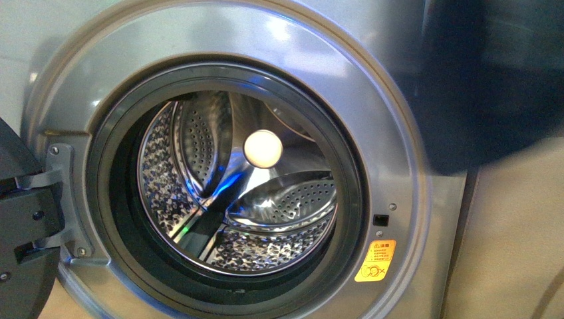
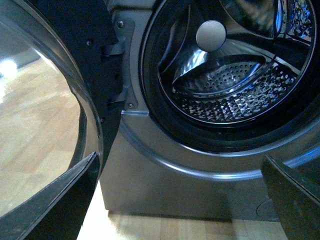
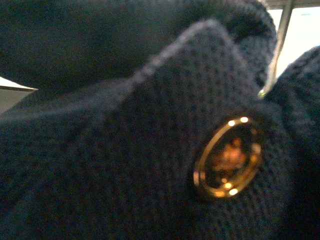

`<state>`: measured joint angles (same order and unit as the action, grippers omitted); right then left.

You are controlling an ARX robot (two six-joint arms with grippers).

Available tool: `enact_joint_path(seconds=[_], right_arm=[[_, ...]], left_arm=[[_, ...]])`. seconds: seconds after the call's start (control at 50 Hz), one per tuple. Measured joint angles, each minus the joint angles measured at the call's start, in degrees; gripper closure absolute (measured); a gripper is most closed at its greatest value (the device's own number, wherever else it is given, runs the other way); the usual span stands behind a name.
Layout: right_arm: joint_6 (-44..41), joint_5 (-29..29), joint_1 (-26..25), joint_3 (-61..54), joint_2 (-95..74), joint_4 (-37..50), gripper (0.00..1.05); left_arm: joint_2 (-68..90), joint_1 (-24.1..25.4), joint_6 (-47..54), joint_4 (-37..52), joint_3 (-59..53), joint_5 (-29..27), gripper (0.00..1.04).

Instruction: Put clothes into washing machine

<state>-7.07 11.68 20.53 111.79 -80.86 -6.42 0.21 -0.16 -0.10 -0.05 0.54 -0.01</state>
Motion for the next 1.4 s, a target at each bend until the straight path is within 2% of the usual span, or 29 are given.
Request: enact_joint_path(seconds=[0.18, 0.32, 1.399], right_arm=[[0.46, -0.52, 6.73, 0.15, -1.38, -0.72, 0.79], [0.66, -1.20, 8.85, -0.79, -1.55, -0.13, 0.79], [0.85, -1.92, 9.01, -0.92, -1.55, 0.09, 0.80]], left_arm=[[0.00, 0.02, 0.00, 0.00, 0.00, 0.02, 0.07], [0.00, 0.00, 0.00, 0.00, 0.00, 0.00, 0.07], [0.00, 0.00, 0.00, 0.00, 0.00, 0.00, 0.07]])
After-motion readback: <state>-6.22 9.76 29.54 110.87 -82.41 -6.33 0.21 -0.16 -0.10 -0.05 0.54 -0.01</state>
